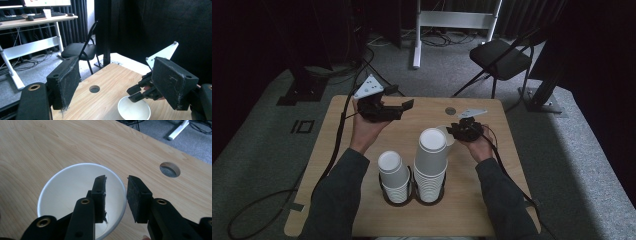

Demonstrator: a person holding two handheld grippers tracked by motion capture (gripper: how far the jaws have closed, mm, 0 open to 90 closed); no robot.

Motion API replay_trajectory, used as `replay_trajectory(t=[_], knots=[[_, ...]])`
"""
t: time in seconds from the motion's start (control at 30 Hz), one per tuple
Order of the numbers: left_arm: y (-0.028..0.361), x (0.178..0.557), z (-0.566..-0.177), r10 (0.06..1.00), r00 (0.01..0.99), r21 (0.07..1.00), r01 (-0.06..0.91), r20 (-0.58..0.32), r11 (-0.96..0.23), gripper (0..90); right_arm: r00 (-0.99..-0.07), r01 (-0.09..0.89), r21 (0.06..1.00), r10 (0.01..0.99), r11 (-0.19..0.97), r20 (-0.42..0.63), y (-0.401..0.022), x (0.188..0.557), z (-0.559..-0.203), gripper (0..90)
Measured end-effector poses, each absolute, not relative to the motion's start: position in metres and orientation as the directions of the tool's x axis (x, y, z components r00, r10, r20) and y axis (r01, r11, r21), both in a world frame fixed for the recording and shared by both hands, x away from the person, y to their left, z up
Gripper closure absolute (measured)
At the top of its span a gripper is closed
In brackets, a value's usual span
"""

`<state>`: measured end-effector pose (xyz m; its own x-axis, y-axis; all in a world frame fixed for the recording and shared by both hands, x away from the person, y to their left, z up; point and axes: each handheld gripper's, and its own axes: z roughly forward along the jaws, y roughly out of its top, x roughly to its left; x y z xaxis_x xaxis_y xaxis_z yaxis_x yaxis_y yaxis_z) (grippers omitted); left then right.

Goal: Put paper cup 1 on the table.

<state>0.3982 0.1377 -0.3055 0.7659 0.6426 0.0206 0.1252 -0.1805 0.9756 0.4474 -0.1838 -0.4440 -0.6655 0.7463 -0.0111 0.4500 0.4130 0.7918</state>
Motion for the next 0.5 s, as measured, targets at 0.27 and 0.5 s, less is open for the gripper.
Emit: replay_trajectory(t=[0.27,0.5], knots=[[0.1396,0.3979,-0.3066,0.643,0.766,0.976,0.129,0.013,-0.174,22.6,-0.666,0.425,0.813,0.746,0.398,-0.017,-0.1867,0.443,-0.4375,63.2],[0.1423,0.3988,-0.3075,0.642,0.767,0.975,0.146,-0.005,-0.167,22.6,-0.671,0.408,0.824,0.741,0.392,-0.02,-0.1871,0.4397,-0.4347,60.9]])
